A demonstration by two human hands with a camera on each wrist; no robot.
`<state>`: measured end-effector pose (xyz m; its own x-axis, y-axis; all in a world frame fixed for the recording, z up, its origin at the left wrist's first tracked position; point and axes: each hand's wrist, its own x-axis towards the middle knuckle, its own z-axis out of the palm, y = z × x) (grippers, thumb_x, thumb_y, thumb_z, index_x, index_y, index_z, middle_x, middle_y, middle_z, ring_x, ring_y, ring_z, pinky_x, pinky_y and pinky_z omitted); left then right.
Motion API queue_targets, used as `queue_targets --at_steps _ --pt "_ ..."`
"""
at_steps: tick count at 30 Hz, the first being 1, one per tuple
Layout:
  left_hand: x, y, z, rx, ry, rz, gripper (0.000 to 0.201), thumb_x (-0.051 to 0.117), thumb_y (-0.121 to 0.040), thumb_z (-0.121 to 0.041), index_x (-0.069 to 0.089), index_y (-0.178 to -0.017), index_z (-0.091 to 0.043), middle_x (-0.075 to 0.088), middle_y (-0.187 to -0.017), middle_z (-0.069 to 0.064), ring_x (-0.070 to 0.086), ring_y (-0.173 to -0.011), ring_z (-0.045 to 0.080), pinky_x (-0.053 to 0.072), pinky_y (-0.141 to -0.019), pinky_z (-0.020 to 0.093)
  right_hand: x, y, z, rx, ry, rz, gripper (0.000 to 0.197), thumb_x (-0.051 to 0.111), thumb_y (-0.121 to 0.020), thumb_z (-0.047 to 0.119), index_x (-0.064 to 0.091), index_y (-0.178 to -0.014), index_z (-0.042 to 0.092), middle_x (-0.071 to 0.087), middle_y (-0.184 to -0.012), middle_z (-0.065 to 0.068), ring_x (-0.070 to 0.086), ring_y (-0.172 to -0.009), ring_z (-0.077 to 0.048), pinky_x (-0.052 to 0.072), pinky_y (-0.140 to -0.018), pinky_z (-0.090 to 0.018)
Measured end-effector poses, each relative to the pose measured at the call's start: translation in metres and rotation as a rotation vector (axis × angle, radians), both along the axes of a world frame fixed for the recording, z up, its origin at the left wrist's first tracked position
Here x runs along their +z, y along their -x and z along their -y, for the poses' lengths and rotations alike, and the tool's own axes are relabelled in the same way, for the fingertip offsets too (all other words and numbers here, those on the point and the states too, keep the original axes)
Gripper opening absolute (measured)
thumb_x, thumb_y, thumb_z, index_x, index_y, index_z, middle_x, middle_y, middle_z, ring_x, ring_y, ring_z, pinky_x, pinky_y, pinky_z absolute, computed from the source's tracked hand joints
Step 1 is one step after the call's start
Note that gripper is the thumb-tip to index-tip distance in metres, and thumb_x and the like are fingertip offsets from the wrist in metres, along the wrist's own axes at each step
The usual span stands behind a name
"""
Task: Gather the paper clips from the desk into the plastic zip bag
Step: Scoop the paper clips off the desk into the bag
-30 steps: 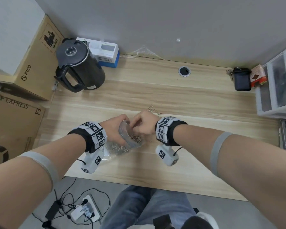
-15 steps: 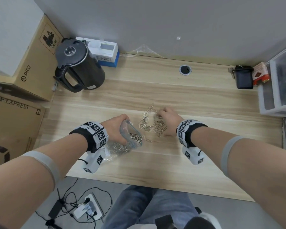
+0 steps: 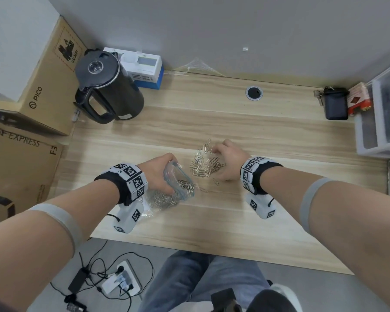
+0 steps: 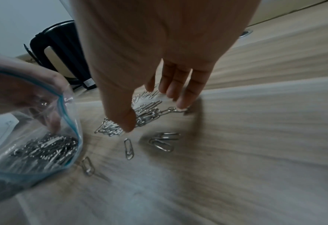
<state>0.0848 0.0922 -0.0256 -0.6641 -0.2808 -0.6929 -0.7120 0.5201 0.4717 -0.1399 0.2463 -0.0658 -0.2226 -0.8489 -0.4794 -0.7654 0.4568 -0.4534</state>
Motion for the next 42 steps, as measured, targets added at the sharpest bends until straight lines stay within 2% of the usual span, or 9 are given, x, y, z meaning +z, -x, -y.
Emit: queue_targets --at_steps 5,9,11,15,19,28,31,36,42 --pt "-0.001 -0.001 0.001 0.004 -0.002 -0.012 0.081 0.091 -0.064 -0.026 0.043 -0.129 -0.022 0.061 -0.109 0.003 0.063 -0.091 0.019 0.054 -0.075 0.032 -0.004 0.003 -0.007 0.072 -0.067 -0.021 0.099 0.090 -0.056 0.024 0.039 -0.141 0.018 0.037 -0.135 -0.005 0.044 -0.120 -0.022 0.045 -0.096 -0.031" --pt "0.001 -0.001 -0.001 -0.001 -0.001 -0.008 0.080 0.090 -0.065 -0.027 0.043 -0.129 -0.022 0.060 -0.109 0.002 0.063 -0.093 0.019 0.056 -0.077 0.034 -0.004 0.008 -0.007 0.089 -0.122 0.014 0.095 0.083 -0.060 0.009 0.037 -0.142 0.024 0.035 -0.135 -0.002 0.050 -0.113 -0.023 0.049 -0.082 -0.031" --pt "0.001 -0.001 0.000 -0.001 0.004 -0.001 0.081 0.090 -0.064 -0.029 0.042 -0.128 -0.024 0.061 -0.109 0.002 0.064 -0.094 0.020 0.057 -0.081 0.039 -0.002 0.013 -0.009 0.066 -0.136 0.030 0.096 0.082 -0.060 0.009 0.035 -0.142 0.028 0.034 -0.132 0.000 0.052 -0.109 -0.021 0.048 -0.075 -0.030" --pt "0.002 -0.001 0.000 0.003 0.005 0.017 0.084 0.089 -0.057 -0.037 0.041 -0.125 -0.031 0.062 -0.107 0.004 0.066 -0.091 0.023 0.059 -0.078 0.044 0.003 0.024 -0.016 0.010 -0.131 0.023 0.101 0.092 -0.051 0.023 0.041 -0.138 0.023 0.042 -0.123 0.004 0.054 -0.103 -0.017 0.052 -0.085 -0.033" --pt "0.002 -0.001 0.000 -0.009 0.011 0.021 0.085 0.087 -0.053 -0.042 0.040 -0.123 -0.032 0.062 -0.109 0.003 0.066 -0.093 0.023 0.058 -0.080 0.046 0.003 0.021 -0.016 -0.002 -0.144 0.034 0.085 0.091 -0.058 0.022 0.046 -0.131 0.016 0.057 -0.103 0.001 0.057 -0.087 -0.018 0.047 -0.073 -0.029" --pt "0.002 -0.001 0.001 -0.022 0.018 0.016 0.083 0.089 -0.060 -0.036 0.041 -0.126 -0.029 0.061 -0.109 0.002 0.064 -0.094 0.021 0.057 -0.082 0.043 -0.006 -0.009 0.003 -0.031 -0.013 0.110 0.039 0.071 -0.076 0.006 0.059 -0.112 0.015 0.067 -0.092 -0.001 0.063 -0.080 -0.020 0.056 -0.079 -0.036" --pt "0.001 -0.001 0.001 -0.012 0.019 0.017 0.081 0.090 -0.061 -0.034 0.041 -0.125 -0.029 0.062 -0.106 0.001 0.065 -0.091 0.020 0.058 -0.078 0.040 -0.004 -0.008 0.003 -0.015 0.014 0.092 0.053 0.079 -0.071 0.017 0.055 -0.118 0.017 0.059 -0.100 0.000 0.058 -0.086 -0.018 0.054 -0.083 -0.037" --pt "0.001 -0.003 0.001 -0.006 0.018 0.019 0.080 0.090 -0.060 -0.035 0.041 -0.123 -0.031 0.062 -0.106 0.003 0.065 -0.091 0.022 0.058 -0.078 0.044 -0.004 -0.006 -0.005 0.083 -0.030 -0.040 0.120 0.092 -0.041 0.047 0.037 -0.144 0.019 0.038 -0.131 -0.004 0.044 -0.115 -0.022 0.046 -0.098 -0.038" --pt "0.001 -0.003 0.000 -0.005 0.018 0.013 0.081 0.090 -0.062 -0.032 0.042 -0.127 -0.027 0.061 -0.109 0.004 0.064 -0.095 0.024 0.057 -0.083 0.044 -0.013 -0.030 -0.002 0.086 -0.003 -0.069 0.121 0.091 -0.042 0.054 0.035 -0.144 0.017 0.037 -0.133 -0.008 0.039 -0.122 -0.027 0.045 -0.101 -0.043"
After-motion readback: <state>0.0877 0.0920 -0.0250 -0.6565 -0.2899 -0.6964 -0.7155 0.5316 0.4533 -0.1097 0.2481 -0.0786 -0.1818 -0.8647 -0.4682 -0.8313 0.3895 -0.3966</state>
